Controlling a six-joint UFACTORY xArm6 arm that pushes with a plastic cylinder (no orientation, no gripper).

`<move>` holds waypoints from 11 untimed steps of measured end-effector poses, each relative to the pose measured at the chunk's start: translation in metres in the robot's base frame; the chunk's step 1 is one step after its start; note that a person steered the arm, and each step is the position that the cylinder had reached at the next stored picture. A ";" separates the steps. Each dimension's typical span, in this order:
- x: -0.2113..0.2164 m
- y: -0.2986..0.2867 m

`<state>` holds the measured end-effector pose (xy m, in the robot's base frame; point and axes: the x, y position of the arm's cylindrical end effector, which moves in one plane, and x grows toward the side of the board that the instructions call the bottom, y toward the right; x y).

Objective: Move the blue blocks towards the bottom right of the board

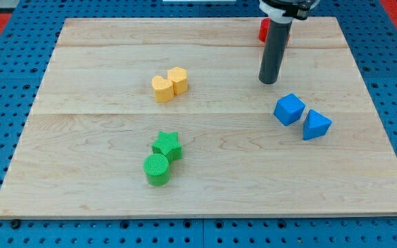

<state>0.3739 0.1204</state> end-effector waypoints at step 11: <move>0.193 0.075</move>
